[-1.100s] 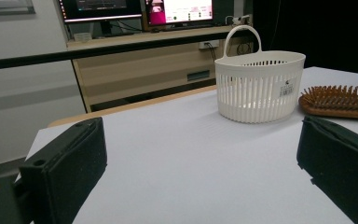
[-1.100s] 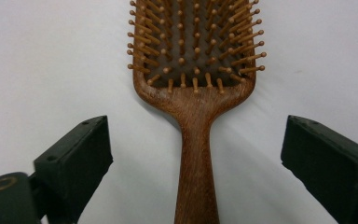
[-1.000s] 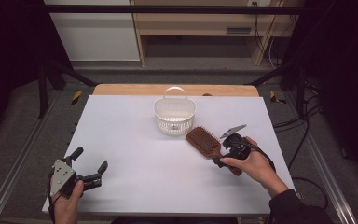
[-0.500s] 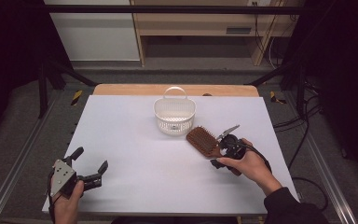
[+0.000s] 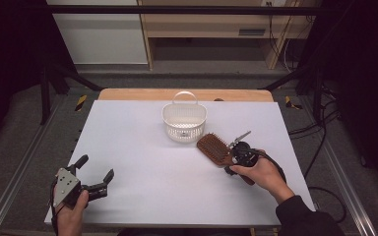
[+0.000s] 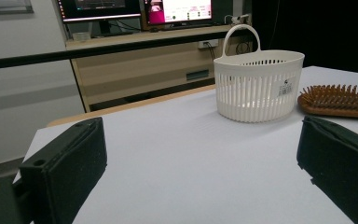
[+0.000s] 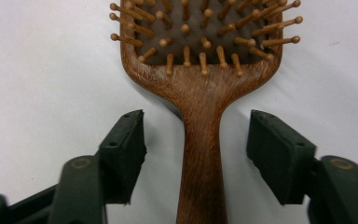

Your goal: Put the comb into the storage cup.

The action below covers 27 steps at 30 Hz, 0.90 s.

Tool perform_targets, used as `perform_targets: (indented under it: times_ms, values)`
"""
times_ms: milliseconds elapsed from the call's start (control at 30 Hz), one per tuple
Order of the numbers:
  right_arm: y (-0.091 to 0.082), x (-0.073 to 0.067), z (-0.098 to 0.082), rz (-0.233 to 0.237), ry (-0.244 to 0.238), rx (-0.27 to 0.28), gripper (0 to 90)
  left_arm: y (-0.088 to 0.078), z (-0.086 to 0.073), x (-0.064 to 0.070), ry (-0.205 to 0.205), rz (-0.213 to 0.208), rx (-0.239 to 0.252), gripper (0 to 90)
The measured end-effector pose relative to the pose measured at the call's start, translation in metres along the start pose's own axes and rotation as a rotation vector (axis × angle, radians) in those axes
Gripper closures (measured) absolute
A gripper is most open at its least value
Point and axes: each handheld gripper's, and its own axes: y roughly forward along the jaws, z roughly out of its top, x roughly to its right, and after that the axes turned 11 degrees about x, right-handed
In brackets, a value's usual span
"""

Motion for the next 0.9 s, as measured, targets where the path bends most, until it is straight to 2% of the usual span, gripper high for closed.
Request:
perform_targets:
  times_ms: [233,733,767,900]
  values:
    - [0.002,0.002,0.003,0.005,-0.010,-0.029,49.0,0.000,0.000,0.000,0.001,-0.001,0.000,1.2]
    - [0.005,0.003,0.009,0.004,-0.021,-0.066,65.4,0.001,0.000,0.001,0.002,-0.005,-0.001,1.2]
    - [0.005,0.002,0.010,0.005,-0.025,-0.075,68.9,0.001,0.000,0.001,0.003,-0.005,-0.001,1.2]
    - [0.005,0.001,0.012,0.003,-0.029,-0.093,71.1,0.000,0.000,0.001,0.002,-0.005,0.000,1.2]
